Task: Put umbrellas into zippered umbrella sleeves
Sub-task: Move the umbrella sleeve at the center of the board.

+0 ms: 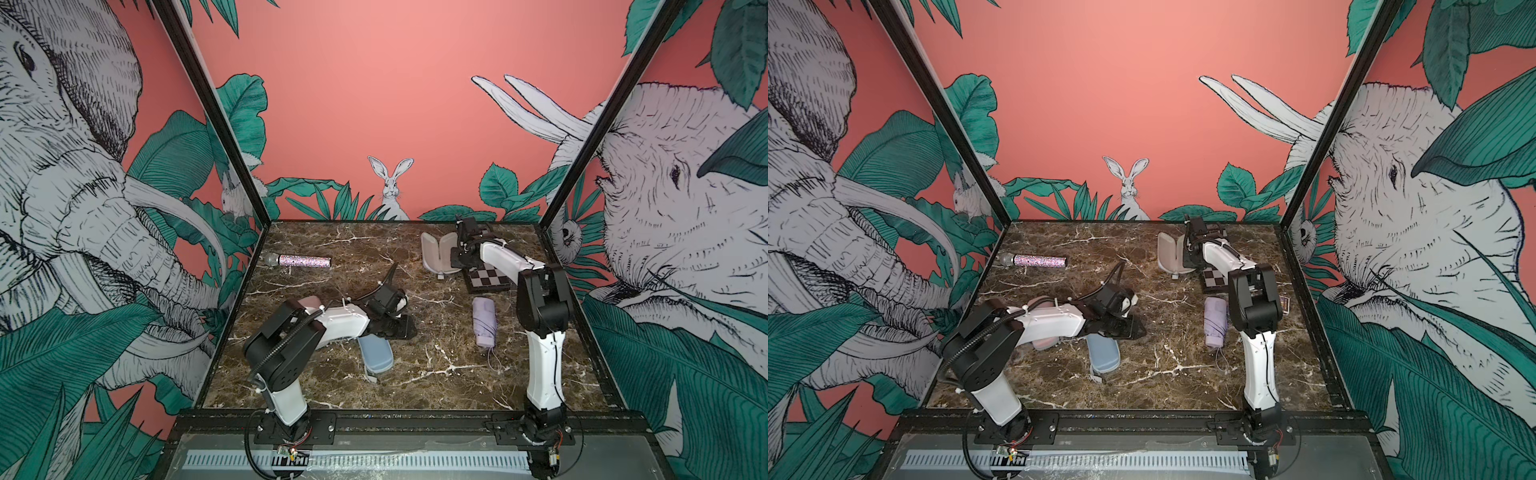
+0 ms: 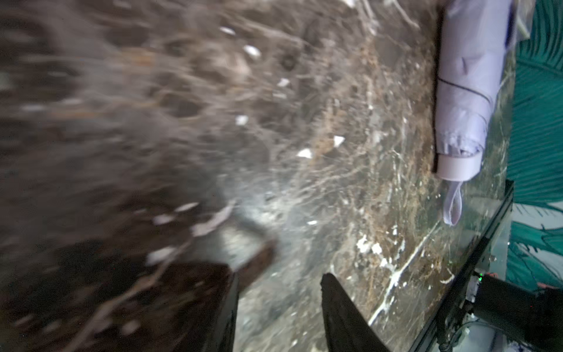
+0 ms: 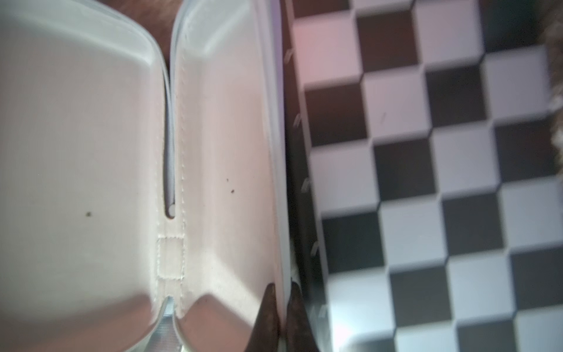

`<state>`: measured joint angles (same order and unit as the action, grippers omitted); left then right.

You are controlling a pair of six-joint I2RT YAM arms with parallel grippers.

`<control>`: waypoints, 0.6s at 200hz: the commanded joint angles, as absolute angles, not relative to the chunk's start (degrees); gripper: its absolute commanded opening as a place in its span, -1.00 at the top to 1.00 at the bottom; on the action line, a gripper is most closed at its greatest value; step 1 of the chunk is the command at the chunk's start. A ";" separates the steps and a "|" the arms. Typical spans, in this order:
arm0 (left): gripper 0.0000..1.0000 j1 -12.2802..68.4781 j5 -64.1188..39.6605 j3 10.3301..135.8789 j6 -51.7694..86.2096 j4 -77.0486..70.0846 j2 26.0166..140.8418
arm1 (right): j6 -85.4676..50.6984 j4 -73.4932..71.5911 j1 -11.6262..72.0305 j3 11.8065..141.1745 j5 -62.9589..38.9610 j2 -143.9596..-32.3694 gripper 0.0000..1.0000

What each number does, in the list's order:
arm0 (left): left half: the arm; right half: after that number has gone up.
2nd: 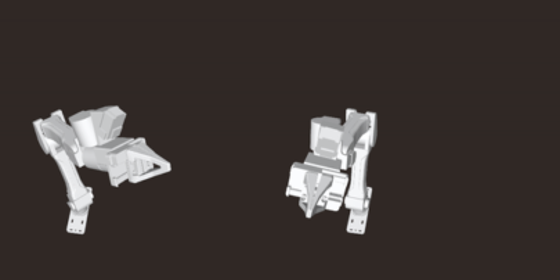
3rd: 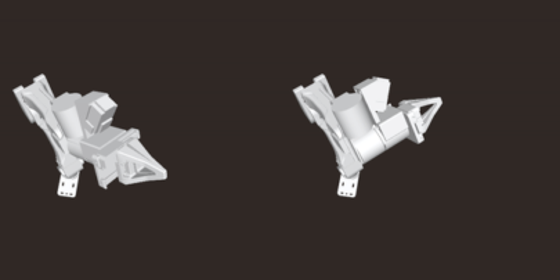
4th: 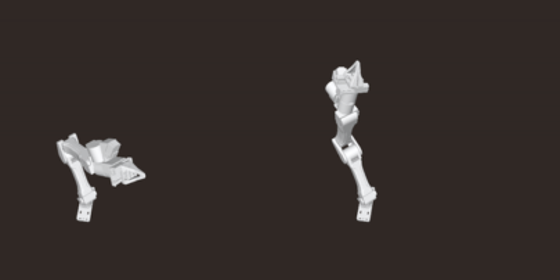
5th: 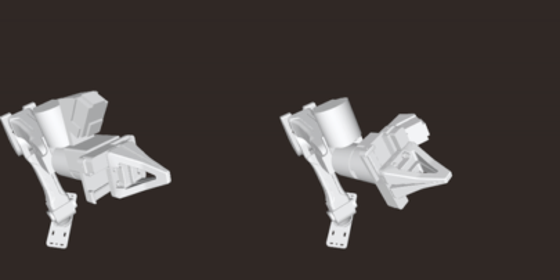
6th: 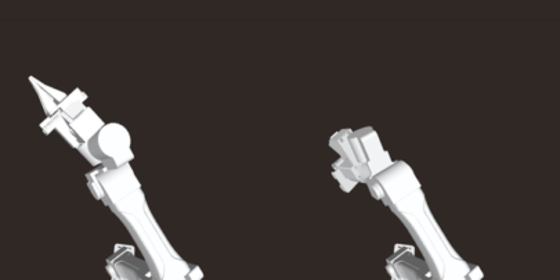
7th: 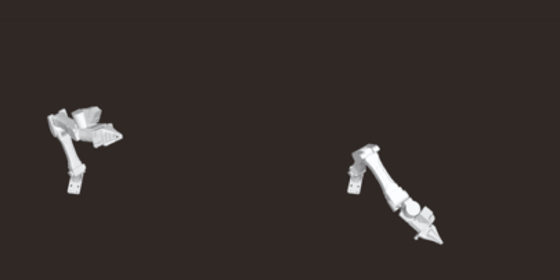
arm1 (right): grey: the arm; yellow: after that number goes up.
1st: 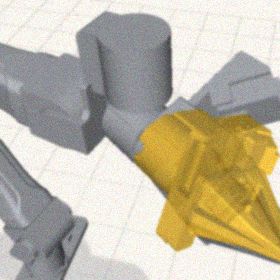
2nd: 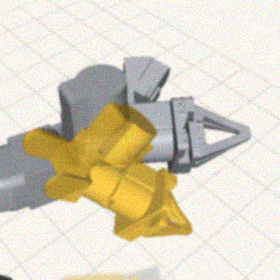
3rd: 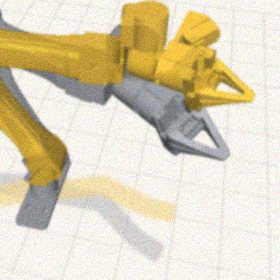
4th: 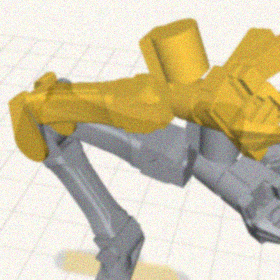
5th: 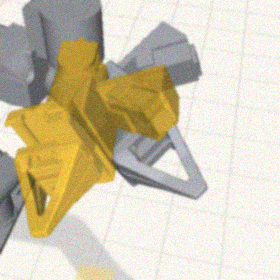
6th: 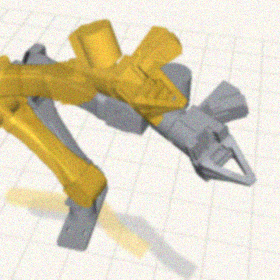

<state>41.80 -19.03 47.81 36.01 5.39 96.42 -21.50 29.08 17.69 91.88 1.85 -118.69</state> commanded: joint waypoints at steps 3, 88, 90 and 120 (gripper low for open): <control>0.06 38.86 -12.95 46.05 30.69 18.33 91.27 | -27.60 23.28 22.12 80.54 -4.36 -108.45 1.00; -0.30 36.29 -21.22 48.15 44.79 4.32 84.38 | -44.44 32.11 37.80 44.42 2.79 -73.20 0.06; -0.30 36.30 -21.13 48.23 44.66 4.59 84.55 | -44.42 32.55 37.86 44.26 2.94 -72.42 0.01; -0.30 36.31 -20.85 47.88 44.34 4.68 85.53 | -37.56 45.02 30.02 46.06 8.60 -65.21 -0.50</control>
